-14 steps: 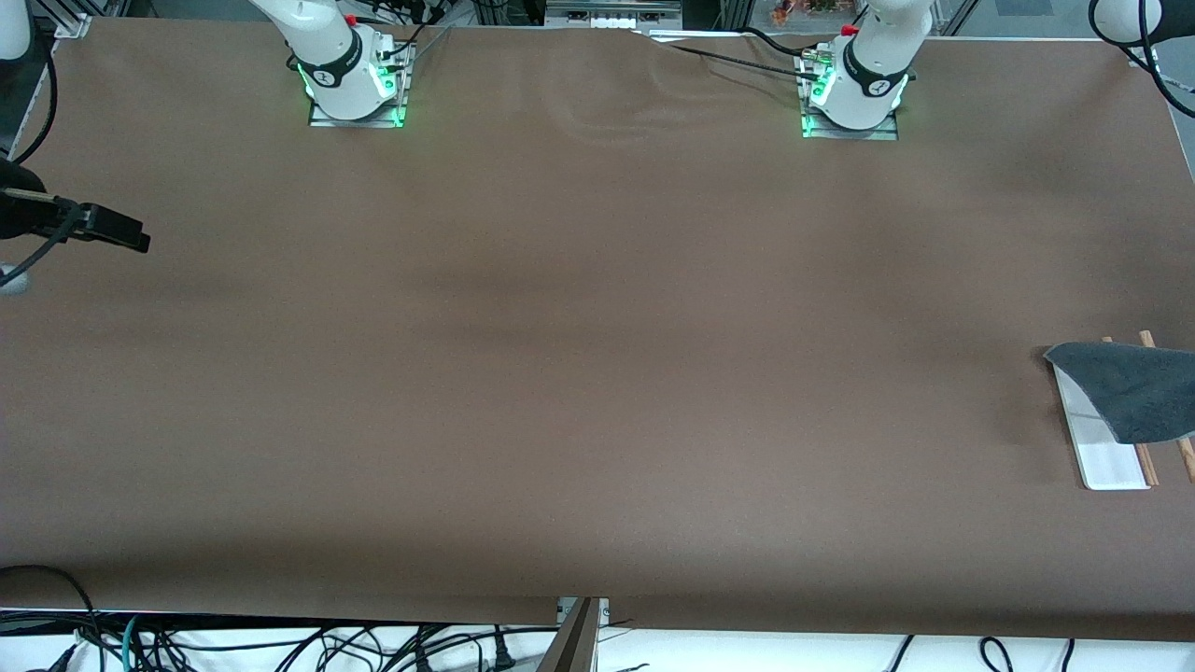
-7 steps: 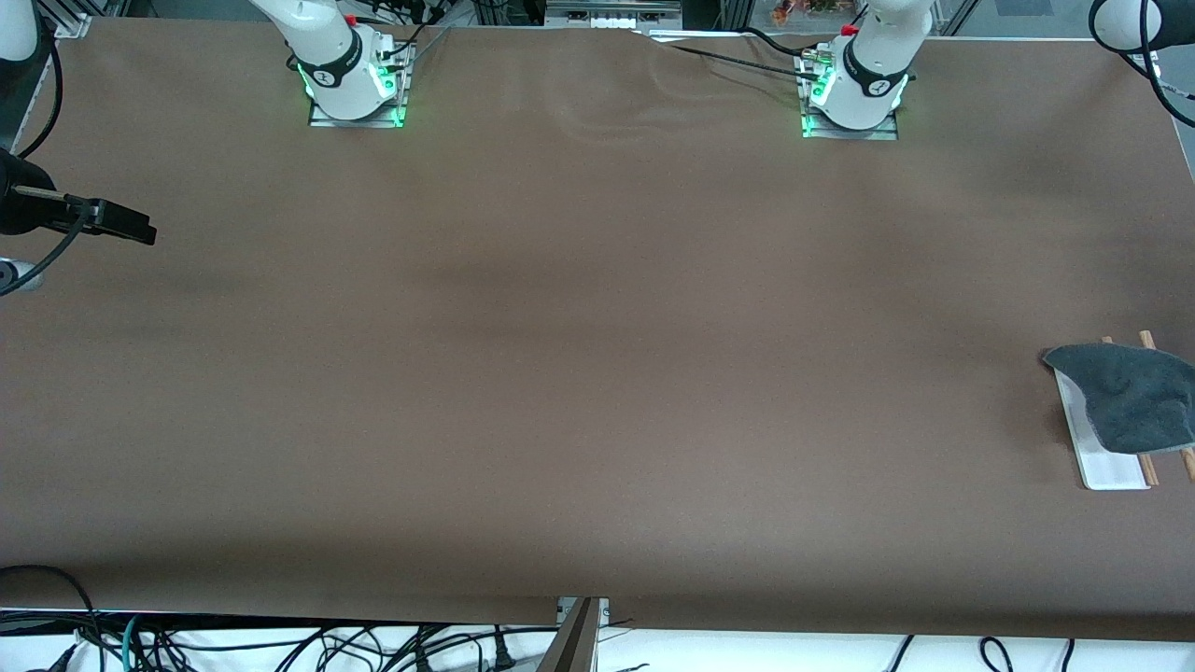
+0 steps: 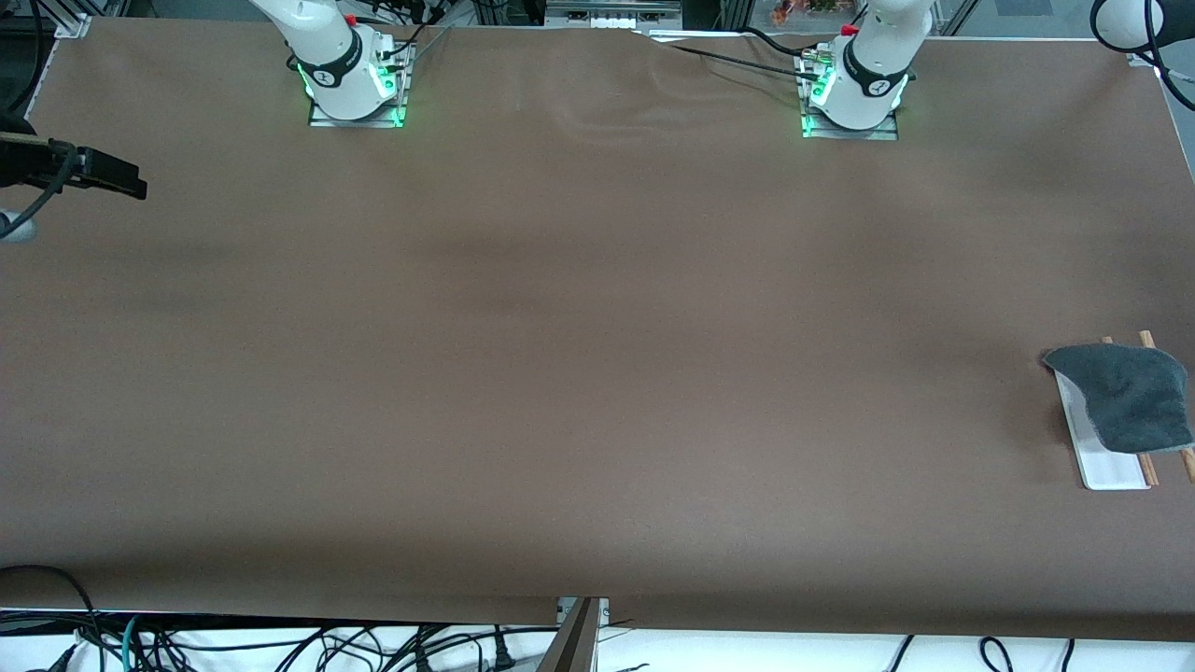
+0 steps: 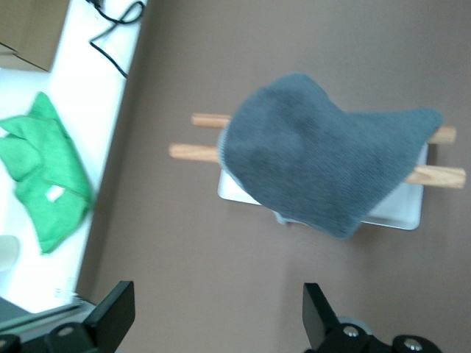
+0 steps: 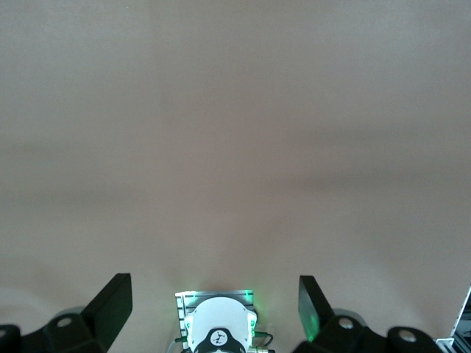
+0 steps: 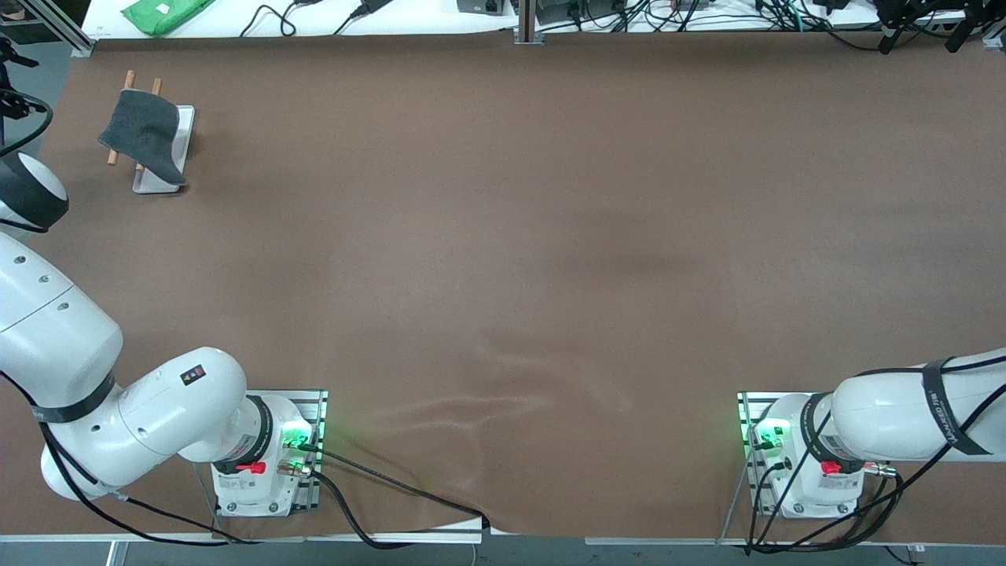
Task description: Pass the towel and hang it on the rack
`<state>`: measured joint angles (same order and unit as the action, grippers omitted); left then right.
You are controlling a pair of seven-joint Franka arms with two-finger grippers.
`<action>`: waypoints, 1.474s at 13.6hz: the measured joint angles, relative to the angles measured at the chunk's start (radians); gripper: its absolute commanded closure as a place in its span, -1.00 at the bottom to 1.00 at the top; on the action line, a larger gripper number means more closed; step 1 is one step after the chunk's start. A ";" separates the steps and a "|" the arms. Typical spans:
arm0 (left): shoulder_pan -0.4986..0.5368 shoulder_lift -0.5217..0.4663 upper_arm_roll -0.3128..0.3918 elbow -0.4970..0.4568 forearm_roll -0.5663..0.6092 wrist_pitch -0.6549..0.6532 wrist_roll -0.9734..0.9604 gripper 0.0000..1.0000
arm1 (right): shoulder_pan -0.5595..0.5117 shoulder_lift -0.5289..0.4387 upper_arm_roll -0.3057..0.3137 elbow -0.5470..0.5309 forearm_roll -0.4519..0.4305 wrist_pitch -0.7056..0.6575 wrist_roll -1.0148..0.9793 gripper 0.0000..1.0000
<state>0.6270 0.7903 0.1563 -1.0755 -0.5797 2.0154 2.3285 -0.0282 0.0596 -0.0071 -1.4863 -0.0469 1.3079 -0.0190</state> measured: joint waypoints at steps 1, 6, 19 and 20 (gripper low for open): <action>-0.006 -0.012 -0.004 0.005 0.000 0.000 -0.024 -1.00 | 0.000 -0.008 0.001 -0.013 0.000 0.002 -0.039 -1.00; -0.114 -0.099 -0.008 0.014 0.050 -0.014 -0.181 -1.00 | 0.001 -0.028 0.013 -0.052 0.001 0.011 -0.102 -1.00; -0.535 -0.583 0.012 -0.432 0.522 -0.104 -1.247 -1.00 | 0.003 -0.009 0.031 -0.063 0.001 0.176 -0.105 -1.00; -0.552 -0.633 0.012 -0.486 0.527 -0.104 -1.331 -1.00 | 0.003 -0.009 0.032 -0.063 0.001 0.176 -0.105 -1.00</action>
<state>0.0748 0.1574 0.1685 -1.5617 -0.0524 1.9116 0.9976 -0.0255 0.0501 0.0244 -1.5493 -0.0458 1.4844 -0.1239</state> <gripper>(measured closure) 0.000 0.000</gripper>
